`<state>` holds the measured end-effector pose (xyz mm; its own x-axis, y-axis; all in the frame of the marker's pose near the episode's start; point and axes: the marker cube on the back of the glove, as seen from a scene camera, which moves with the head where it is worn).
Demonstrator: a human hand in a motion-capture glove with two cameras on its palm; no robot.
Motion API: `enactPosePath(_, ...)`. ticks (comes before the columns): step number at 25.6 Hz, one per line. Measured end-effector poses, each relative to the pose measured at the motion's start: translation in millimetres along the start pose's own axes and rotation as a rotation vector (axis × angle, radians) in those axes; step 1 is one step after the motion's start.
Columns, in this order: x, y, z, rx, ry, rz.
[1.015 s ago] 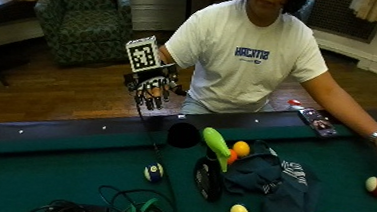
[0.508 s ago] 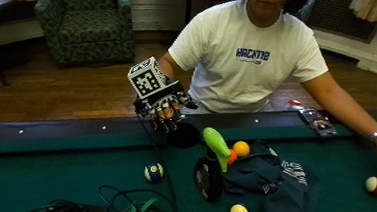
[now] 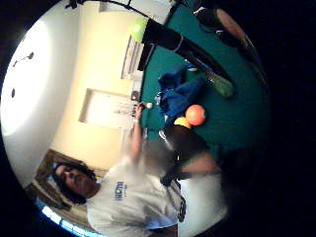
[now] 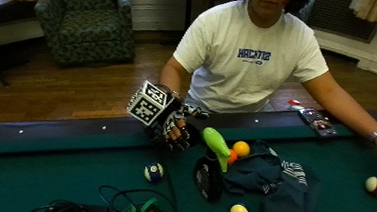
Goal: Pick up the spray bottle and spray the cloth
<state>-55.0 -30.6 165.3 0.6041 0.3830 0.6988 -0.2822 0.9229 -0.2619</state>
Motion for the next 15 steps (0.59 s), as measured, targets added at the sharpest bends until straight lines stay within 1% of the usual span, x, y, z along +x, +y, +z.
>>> enactPosePath(4,0,-10,9,0.000,-0.083,0.025)
enactPosePath(15,-2,-35,29,0.056,-0.150,0.055)
